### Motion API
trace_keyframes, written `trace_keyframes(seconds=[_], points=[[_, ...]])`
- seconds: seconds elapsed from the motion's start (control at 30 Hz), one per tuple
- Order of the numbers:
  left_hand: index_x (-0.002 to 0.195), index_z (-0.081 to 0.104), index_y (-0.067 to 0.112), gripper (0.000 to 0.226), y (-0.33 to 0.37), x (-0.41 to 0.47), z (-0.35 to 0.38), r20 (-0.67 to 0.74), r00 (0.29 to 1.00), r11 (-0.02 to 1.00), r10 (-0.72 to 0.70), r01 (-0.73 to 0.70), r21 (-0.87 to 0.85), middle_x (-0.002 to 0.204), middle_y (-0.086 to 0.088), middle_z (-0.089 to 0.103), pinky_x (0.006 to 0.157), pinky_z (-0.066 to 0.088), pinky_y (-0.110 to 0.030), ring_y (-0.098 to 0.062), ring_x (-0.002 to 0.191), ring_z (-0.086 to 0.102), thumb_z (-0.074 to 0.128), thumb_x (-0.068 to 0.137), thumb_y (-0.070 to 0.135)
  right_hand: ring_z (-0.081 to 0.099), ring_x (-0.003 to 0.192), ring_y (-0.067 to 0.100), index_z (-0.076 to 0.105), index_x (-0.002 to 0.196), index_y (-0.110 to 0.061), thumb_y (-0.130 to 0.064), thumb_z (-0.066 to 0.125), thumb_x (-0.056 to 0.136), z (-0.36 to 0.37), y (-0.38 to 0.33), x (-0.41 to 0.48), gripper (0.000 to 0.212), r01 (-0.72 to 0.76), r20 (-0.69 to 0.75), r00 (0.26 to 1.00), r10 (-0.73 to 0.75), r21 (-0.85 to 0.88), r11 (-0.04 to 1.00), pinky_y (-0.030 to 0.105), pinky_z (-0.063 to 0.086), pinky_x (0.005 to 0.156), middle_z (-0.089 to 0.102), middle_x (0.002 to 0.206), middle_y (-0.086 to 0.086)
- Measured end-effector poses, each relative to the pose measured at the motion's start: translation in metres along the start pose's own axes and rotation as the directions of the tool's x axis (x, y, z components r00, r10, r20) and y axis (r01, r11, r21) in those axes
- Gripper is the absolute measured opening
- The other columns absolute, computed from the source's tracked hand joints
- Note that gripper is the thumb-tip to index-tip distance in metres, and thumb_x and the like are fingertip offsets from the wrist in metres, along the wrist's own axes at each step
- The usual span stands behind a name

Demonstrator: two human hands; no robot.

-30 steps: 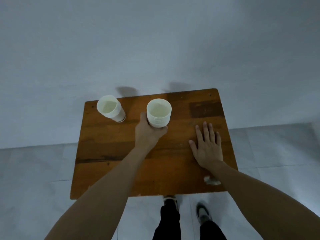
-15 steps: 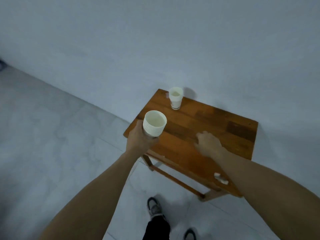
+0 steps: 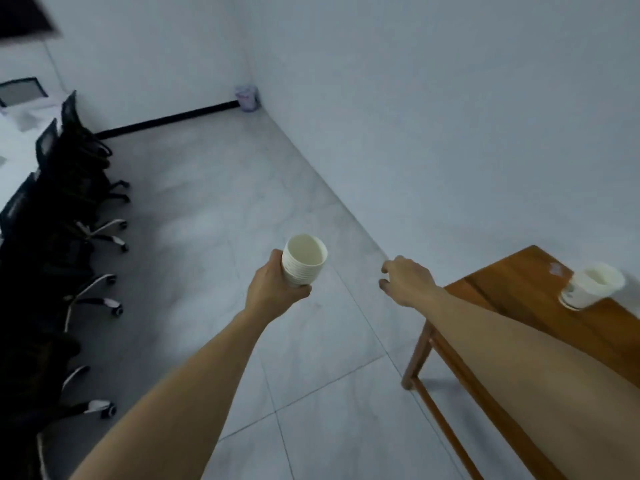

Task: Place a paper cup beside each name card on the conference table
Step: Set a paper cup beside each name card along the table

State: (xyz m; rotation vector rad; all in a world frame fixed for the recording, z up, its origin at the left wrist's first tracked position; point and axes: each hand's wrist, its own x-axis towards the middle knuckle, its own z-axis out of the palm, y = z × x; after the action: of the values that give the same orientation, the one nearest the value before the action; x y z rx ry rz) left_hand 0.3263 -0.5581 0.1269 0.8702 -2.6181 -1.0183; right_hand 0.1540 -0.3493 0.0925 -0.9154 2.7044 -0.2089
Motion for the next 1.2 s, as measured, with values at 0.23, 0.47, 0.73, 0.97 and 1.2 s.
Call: trace_keyframes(seconds=[0.23,0.47,0.73,0.97,1.2], points=[[0.110,0.046,0.017,0.059,-0.111,0.026,-0.120,-0.173,0.971,0.982,-0.164,0.177,0.066,0.097,0.001,0.062,0.071,0.053,-0.041,-0.028,0.090,0.059,0.083,0.066,0.033,0.054,0.119,0.030,0.053,0.137,-0.014,-0.036,0.049,0.100,0.006,-0.175,0.087,0.044,0.230,0.043,0.972,-0.229,-0.018,0.973,0.037,0.046,0.093,0.050,0.138,0.011],[0.110,0.046,0.021,0.062,-0.206,0.040,-0.198,-0.320,0.885,0.935,-0.340,0.356,-0.009,0.097,0.003,0.062,0.074,0.054,-0.042,-0.027,0.092,0.060,0.083,0.062,0.035,0.054,0.122,0.029,0.052,0.138,-0.015,-0.037,0.047,0.100,0.018,-0.322,0.163,0.045,0.466,0.127,0.882,-0.453,-0.097,0.880,0.037,0.045,0.093,0.050,0.140,0.009],[0.101,0.044,0.019,0.055,-0.293,0.096,-0.263,-0.421,0.754,0.847,-0.504,0.527,-0.071,0.088,0.003,0.059,0.069,0.049,-0.035,-0.027,0.084,0.059,0.081,0.062,0.031,0.057,0.120,0.029,0.056,0.136,-0.014,-0.032,0.050,0.097,0.035,-0.470,0.282,0.043,0.679,0.203,0.729,-0.653,-0.102,0.727,0.037,0.048,0.092,0.055,0.138,0.008],[0.108,0.045,0.019,0.059,-0.349,0.123,-0.310,-0.500,0.600,0.750,-0.624,0.639,-0.170,0.094,0.001,0.063,0.074,0.055,-0.044,-0.026,0.087,0.062,0.079,0.063,0.037,0.058,0.117,0.029,0.058,0.132,-0.018,-0.035,0.054,0.095,0.028,-0.618,0.359,0.041,0.830,0.249,0.550,-0.797,-0.057,0.555,0.038,0.049,0.092,0.061,0.132,0.007],[0.104,0.044,0.023,0.054,-0.419,0.099,-0.367,-0.550,0.427,0.633,-0.718,0.729,-0.261,0.091,0.004,0.064,0.071,0.055,-0.044,-0.024,0.084,0.063,0.076,0.063,0.041,0.061,0.111,0.027,0.064,0.122,-0.024,-0.036,0.057,0.094,0.070,-0.767,0.354,0.032,0.930,0.309,0.340,-0.888,0.032,0.367,0.036,0.049,0.087,0.067,0.121,0.002]])
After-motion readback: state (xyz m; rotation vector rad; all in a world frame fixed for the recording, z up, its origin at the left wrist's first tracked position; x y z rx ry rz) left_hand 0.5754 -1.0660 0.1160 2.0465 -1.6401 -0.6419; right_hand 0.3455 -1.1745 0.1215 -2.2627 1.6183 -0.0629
